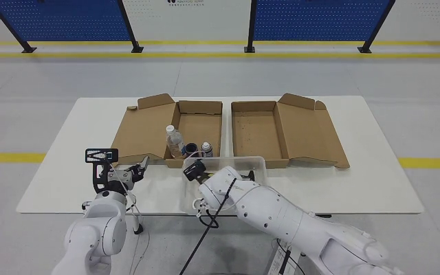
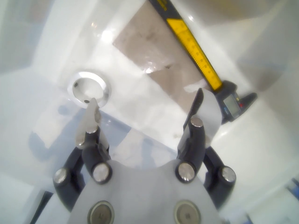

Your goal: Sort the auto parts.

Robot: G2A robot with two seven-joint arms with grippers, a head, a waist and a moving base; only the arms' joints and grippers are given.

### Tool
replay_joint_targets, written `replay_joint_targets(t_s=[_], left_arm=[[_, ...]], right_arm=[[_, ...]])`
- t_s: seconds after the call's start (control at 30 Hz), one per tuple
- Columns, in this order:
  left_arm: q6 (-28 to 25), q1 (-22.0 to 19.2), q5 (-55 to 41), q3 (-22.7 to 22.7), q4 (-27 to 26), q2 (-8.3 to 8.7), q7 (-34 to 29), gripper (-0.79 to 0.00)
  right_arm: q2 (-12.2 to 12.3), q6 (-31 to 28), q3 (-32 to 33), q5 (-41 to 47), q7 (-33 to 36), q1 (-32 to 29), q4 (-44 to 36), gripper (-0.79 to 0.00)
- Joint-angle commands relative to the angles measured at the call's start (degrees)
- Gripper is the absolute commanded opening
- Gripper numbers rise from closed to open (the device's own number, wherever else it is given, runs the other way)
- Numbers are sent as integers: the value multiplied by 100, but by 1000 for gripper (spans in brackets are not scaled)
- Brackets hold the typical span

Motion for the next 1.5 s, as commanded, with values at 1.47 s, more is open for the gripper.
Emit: replay_joint_targets(t_s=[1.47], left_arm=[[0,0,0,0,0,0,0,0]], right_arm=[[-496,-100,652,-541,437,-209,629,0]])
